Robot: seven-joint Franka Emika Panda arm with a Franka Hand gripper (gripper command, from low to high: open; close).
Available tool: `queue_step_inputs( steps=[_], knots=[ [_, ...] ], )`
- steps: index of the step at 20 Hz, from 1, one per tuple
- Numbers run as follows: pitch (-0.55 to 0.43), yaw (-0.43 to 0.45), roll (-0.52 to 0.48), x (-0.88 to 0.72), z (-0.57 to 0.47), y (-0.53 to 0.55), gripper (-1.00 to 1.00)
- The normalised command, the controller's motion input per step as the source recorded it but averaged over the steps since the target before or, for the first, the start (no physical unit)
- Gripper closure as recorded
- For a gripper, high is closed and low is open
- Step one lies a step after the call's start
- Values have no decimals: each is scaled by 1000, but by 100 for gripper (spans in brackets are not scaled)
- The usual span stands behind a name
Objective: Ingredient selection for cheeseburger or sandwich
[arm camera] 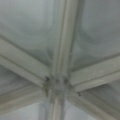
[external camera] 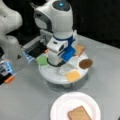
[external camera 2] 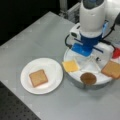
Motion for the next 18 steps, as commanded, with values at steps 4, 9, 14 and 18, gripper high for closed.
queue_step_inputs(
  steps=[4, 9, 14, 18],
  knots=[
    [-88, -113, 49, -232, -126, 84, -100],
    [-98, -139, 52, -227, -127, 129, -100],
    [-75, -204, 58, -215, -119, 173, -100],
    [-61, -230, 60, -223, -87, 180, -100]
  ],
)
